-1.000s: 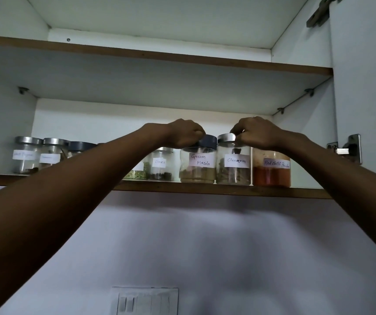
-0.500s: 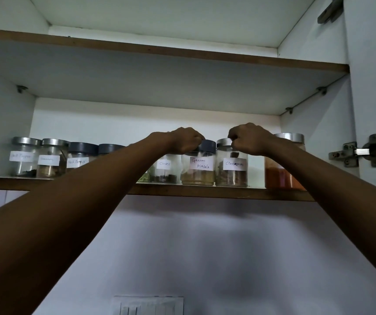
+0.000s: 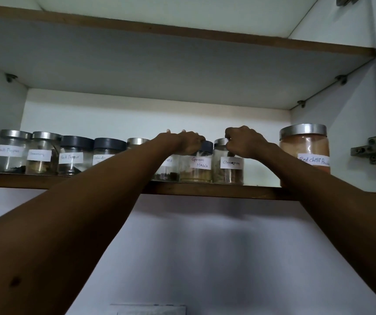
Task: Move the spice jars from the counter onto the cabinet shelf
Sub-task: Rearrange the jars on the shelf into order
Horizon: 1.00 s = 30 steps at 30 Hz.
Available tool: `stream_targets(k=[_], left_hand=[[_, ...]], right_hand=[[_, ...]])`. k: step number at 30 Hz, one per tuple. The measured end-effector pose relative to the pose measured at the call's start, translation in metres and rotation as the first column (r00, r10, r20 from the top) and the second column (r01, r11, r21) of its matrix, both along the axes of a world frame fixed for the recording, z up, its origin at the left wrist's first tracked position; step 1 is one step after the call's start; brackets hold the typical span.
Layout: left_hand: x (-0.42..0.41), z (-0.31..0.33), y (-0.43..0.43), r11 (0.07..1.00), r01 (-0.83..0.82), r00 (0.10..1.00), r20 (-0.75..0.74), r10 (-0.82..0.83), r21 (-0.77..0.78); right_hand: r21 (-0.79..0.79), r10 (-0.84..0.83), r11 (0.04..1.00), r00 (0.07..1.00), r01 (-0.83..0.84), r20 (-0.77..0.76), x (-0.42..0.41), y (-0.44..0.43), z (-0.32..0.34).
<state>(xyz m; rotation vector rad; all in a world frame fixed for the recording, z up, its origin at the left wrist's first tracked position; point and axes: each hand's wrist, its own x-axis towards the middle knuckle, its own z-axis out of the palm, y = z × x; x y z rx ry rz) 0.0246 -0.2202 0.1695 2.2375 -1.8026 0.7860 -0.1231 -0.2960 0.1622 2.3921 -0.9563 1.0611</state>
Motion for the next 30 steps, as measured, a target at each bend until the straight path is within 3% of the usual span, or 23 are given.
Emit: stream_targets(k=[11,15,24,28,30], left_hand=[[0.005,-0.007,-0.014,0.993,-0.111,0.992,-0.054,0.113,0.038],[0.009,-0.015,-0.021,0.991,-0.136,0.990,-0.031,0.136,-0.011],[0.020,-0.024,-0.034,0.981,-0.190,0.978,0.083,0.193,-0.048],[0.022,-0.025,-0.037,0.983,-0.182,0.983,0.034,0.183,-0.019],[0.020,-0.026,-0.038,0.986,-0.167,0.986,-0.009,0.167,-0.002]], right_hand=[[0.056,-0.052,0.997,0.996,0.056,-0.075,0.020,-0.019,0.005],[0.052,-0.107,0.992,0.985,0.115,-0.134,0.030,-0.027,0.006],[0.272,0.130,0.955,0.991,-0.119,-0.025,0.029,-0.049,0.001],[0.332,0.174,0.927,0.984,-0.176,0.036,0.032,-0.060,-0.006],[0.323,0.131,0.939,0.991,-0.120,-0.013,0.035,-0.063,-0.006]])
